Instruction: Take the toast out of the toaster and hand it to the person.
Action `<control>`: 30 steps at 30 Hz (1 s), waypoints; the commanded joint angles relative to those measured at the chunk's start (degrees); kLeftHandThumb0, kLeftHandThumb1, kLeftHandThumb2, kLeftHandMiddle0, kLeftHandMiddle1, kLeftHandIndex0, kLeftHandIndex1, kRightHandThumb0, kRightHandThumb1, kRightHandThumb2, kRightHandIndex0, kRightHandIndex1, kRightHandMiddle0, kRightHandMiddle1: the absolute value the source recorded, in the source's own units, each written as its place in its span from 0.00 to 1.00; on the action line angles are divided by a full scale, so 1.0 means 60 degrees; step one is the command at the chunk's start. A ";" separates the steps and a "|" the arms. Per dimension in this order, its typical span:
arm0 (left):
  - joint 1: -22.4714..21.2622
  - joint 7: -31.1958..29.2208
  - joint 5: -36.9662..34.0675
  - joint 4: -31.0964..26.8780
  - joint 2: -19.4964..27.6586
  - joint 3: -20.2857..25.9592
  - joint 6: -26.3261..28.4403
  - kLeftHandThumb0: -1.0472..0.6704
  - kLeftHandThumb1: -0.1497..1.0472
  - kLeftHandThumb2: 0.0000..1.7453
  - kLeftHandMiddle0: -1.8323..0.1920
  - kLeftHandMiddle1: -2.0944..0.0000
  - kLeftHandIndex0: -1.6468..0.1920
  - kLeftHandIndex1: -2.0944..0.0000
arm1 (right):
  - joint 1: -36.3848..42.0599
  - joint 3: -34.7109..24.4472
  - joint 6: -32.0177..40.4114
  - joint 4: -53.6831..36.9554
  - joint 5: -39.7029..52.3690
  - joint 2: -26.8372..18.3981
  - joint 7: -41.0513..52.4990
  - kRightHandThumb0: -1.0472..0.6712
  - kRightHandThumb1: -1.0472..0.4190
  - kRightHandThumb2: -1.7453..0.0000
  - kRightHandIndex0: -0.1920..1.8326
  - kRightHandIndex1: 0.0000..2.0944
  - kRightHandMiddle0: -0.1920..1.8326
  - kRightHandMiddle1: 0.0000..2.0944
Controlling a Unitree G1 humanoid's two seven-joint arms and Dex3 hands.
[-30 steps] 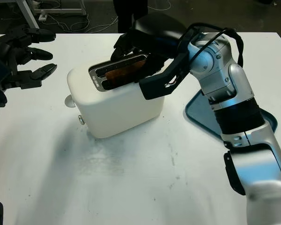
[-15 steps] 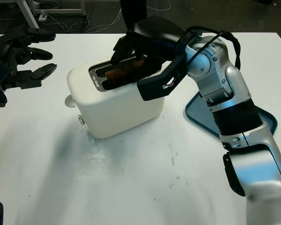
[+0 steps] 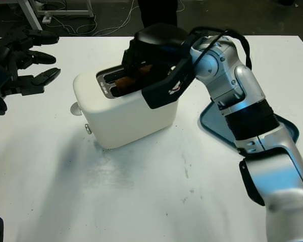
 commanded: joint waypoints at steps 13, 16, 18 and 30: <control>0.0134 0.0030 -0.0104 -0.0088 0.0021 0.0071 -0.0081 0.54 0.66 0.33 0.79 0.52 0.71 0.69 | 0.0706 -0.0010 -0.2381 0.1516 -0.1543 -0.0044 -0.4362 0.37 0.09 0.92 0.71 0.83 0.56 0.56; 0.0135 0.0041 -0.0071 -0.0146 0.0036 0.0052 -0.0011 0.54 0.66 0.33 0.79 0.52 0.71 0.70 | 0.0589 -0.0236 -0.2706 0.2133 -0.1380 0.0098 -0.5239 0.39 0.09 0.92 0.71 0.83 0.58 0.78; 0.0147 0.0050 -0.0077 -0.0105 0.0022 0.0066 -0.0093 0.54 0.66 0.33 0.78 0.52 0.70 0.70 | 0.0484 -0.0363 -0.2817 0.2459 -0.1438 0.0150 -0.5843 0.39 0.09 0.92 0.69 0.83 0.60 0.82; 0.0134 0.0034 -0.0065 -0.0089 0.0044 0.0055 -0.0037 0.55 0.65 0.34 0.79 0.52 0.71 0.70 | -0.0769 -0.1455 -0.2249 0.3998 0.0165 0.0215 -0.4711 0.44 0.09 0.82 0.58 0.83 0.45 0.83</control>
